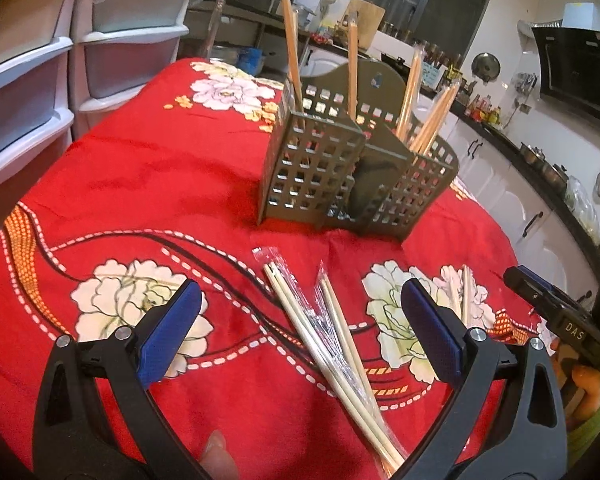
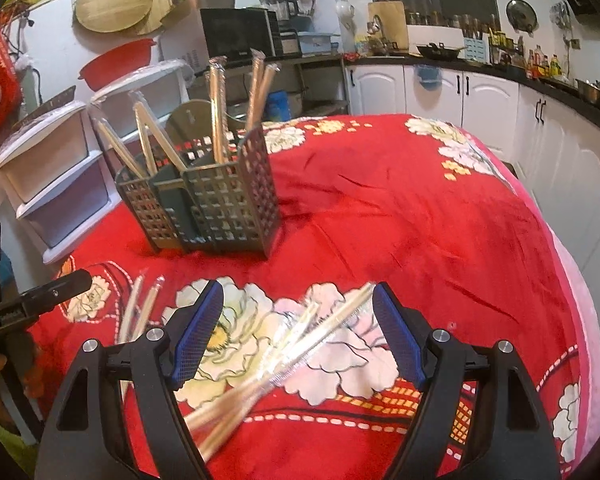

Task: Organize utensils
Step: 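Withdraw both open grippers from the caddy toward the remaining sleeved chopsticks, then grasp a sleeved chopstick pair with the left gripper while the right gripper grasps one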

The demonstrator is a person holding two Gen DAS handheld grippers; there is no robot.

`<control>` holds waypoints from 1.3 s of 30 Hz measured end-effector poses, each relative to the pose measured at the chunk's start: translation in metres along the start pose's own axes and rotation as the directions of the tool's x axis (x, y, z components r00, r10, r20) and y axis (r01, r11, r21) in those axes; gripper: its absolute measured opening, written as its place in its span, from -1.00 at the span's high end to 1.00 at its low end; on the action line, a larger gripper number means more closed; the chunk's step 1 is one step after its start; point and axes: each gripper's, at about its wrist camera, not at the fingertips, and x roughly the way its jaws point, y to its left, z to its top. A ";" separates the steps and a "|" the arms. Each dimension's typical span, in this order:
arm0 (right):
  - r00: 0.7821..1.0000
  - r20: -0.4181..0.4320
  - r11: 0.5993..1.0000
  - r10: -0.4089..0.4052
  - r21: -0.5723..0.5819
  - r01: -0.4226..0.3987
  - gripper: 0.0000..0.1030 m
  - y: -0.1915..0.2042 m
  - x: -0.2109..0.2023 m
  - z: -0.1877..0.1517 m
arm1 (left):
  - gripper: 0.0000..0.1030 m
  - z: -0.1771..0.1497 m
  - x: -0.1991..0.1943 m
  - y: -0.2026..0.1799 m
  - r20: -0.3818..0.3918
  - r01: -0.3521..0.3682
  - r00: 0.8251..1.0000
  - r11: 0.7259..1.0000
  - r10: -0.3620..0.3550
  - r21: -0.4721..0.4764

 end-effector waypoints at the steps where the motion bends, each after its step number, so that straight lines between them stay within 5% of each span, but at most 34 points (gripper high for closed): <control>1: 1.000 -0.006 1.000 -0.001 0.003 0.001 -0.44 -0.001 0.001 -0.001 | -0.77 -0.001 0.002 -0.001 -0.008 0.002 1.000 1.000 -0.002 0.002; 10: 0.997 -0.082 0.999 -0.005 0.038 0.008 -0.44 -0.015 0.021 -0.012 | -0.77 -0.006 0.022 0.006 -0.063 -0.017 0.998 0.999 0.015 -0.031; 17: 0.993 -0.116 0.999 0.001 0.053 0.005 -0.44 -0.021 0.033 -0.014 | -0.14 -0.008 0.039 0.020 -0.123 0.016 0.992 0.994 -0.029 -0.107; 26: 0.983 -0.180 0.995 0.019 0.096 -0.001 -0.28 -0.030 0.050 -0.016 | 0.33 -0.002 0.052 0.029 -0.161 0.058 0.983 0.982 -0.088 -0.181; 39: 0.968 -0.251 0.990 0.011 0.140 0.025 -0.13 -0.041 0.078 -0.002 | 0.36 0.012 0.065 0.032 -0.167 0.040 0.983 0.977 -0.076 -0.210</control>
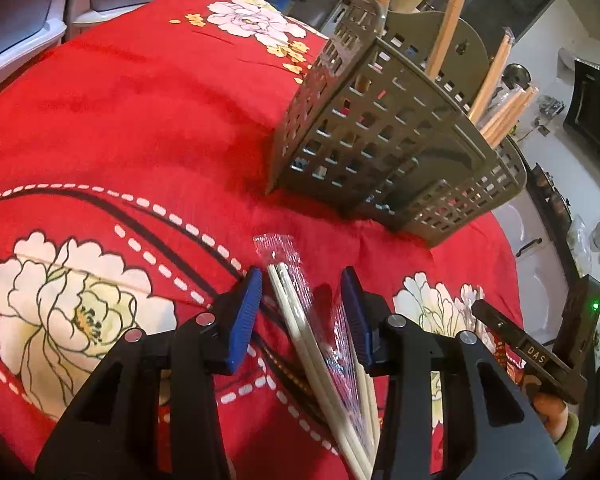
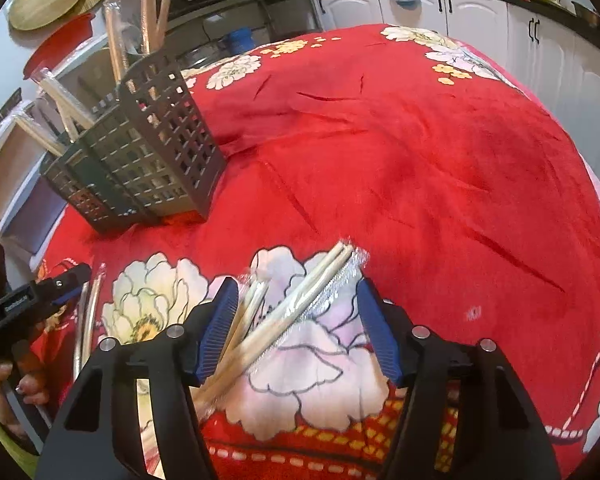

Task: Organize utensils
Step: 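Grasp a sleeved chopstick pair with the left gripper while the right gripper grasps one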

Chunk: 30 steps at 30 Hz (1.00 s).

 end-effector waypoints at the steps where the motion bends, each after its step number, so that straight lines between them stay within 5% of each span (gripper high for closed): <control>1: 1.000 -0.001 1.000 -0.007 -0.006 0.007 -0.12 0.000 0.002 0.002 | 0.36 0.001 0.000 0.000 0.001 -0.002 1.000 1.000 0.002 0.000; 17: 0.995 0.019 0.993 -0.096 -0.062 0.097 0.41 0.005 0.021 0.020 | 0.50 0.013 0.009 0.002 0.003 -0.021 1.000 1.000 0.021 -0.019; 25: 0.999 0.042 1.000 -0.014 0.005 0.014 0.82 -0.003 0.015 0.024 | 0.77 0.016 0.010 0.004 0.003 -0.035 0.999 0.999 0.035 -0.005; 30: 0.996 0.074 0.999 0.043 0.029 -0.045 0.87 -0.003 0.004 0.026 | 0.94 0.019 0.004 0.006 0.017 -0.030 0.999 1.000 0.030 -0.008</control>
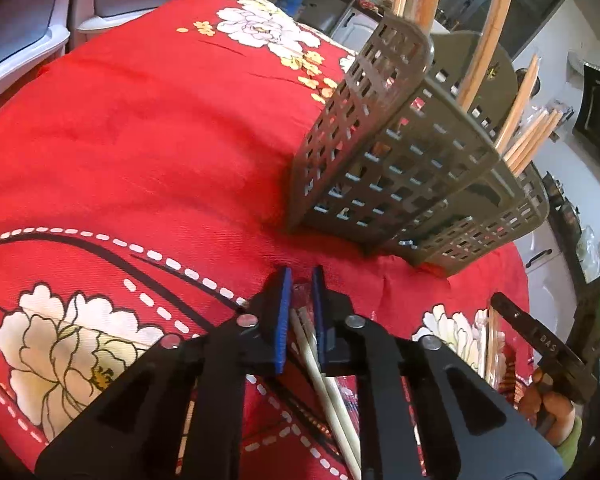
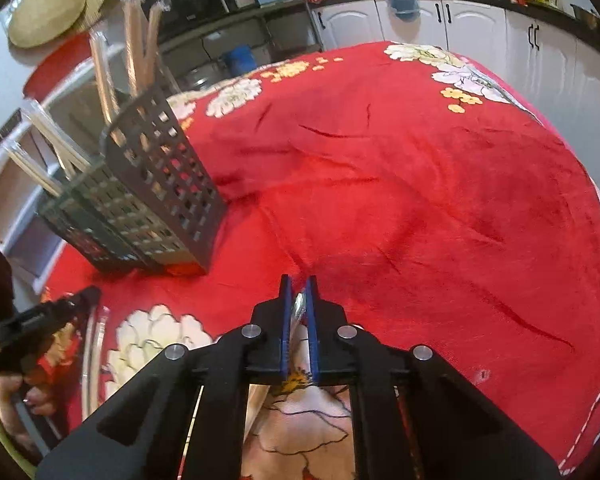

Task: Organize utensils
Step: 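Grasp a sleeved chopstick pair with the left gripper while the right gripper grasps one, then lift both held chopstick pairs and carry them above the grey caddy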

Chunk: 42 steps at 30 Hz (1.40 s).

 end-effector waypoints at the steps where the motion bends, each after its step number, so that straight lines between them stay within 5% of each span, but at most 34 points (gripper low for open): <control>1: 1.000 0.009 1.000 0.009 -0.001 -0.009 0.87 0.002 -0.004 0.000 | 0.96 0.001 -0.002 -0.001 0.007 0.000 1.000 1.000 0.000 0.006; 20: 0.969 0.177 0.976 0.172 -0.164 -0.143 0.91 0.081 -0.083 0.018 | 1.00 0.013 -0.085 -0.035 0.174 0.088 0.979 0.989 -0.108 0.116; 25: 0.961 0.196 0.969 0.193 -0.193 -0.155 0.91 0.093 -0.092 0.022 | 0.99 0.007 -0.070 -0.018 0.098 0.066 0.992 0.995 -0.073 0.072; 33: 0.944 0.228 0.951 0.240 -0.252 -0.181 0.91 0.117 -0.107 0.032 | 0.67 -0.004 -0.036 0.004 -0.042 0.058 0.997 0.998 -0.058 0.006; 37: 0.927 0.259 0.936 0.270 -0.297 -0.190 0.91 0.134 -0.120 0.040 | 0.41 -0.006 -0.026 0.003 -0.063 0.030 0.998 0.999 -0.029 0.015; 42: 0.910 0.284 0.920 0.302 -0.337 -0.200 0.91 0.152 -0.131 0.051 | 0.31 -0.007 -0.014 0.003 -0.083 -0.009 0.996 0.999 0.012 0.034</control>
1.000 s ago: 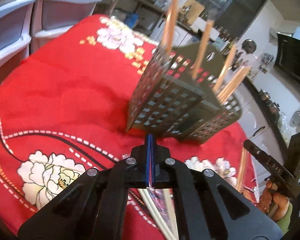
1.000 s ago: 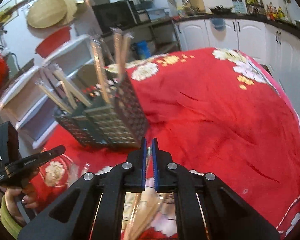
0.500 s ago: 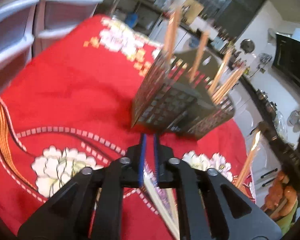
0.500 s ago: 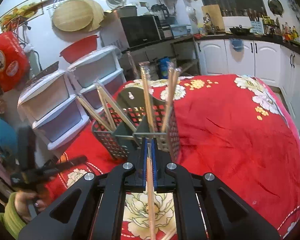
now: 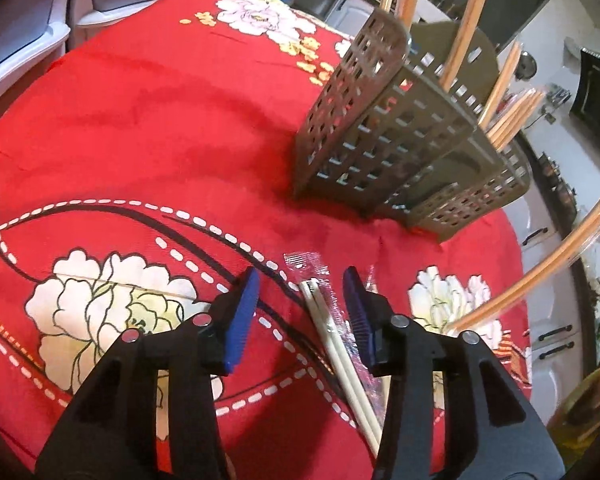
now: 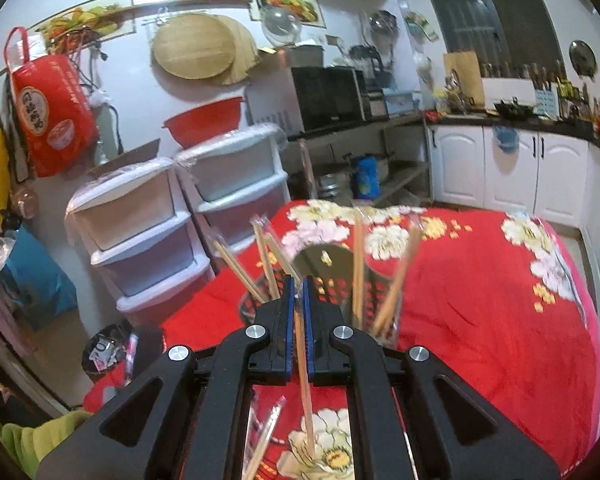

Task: Organize utensils
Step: 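Lift both held chopstick pairs and carry them above the grey caddy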

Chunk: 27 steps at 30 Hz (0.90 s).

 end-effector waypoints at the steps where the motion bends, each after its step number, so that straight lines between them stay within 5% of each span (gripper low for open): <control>1: 1.000 0.009 1.000 0.006 -0.007 -0.006 0.91 0.002 0.000 0.004 | 0.31 -0.001 0.001 -0.001 0.002 -0.006 1.000 1.000 0.006 0.007; 5: 0.999 0.046 0.999 0.018 -0.030 -0.017 0.91 0.010 -0.004 0.021 | 0.34 0.002 0.005 -0.007 0.009 -0.039 0.999 0.998 0.038 0.044; 12: 0.993 0.114 0.997 0.018 -0.076 -0.010 0.91 0.017 -0.009 0.053 | 0.82 0.001 0.013 -0.025 0.011 -0.115 0.993 0.983 0.115 0.141; 20: 0.988 0.151 0.996 0.020 -0.093 -0.006 0.91 0.016 -0.005 0.076 | 0.91 0.014 -0.030 -0.041 0.121 -0.069 0.991 0.985 0.051 0.157; 27: 0.984 0.179 0.996 0.023 -0.086 -0.008 0.91 0.013 -0.003 0.088 | 0.92 0.053 -0.115 -0.074 0.304 -0.004 0.951 0.975 -0.064 0.220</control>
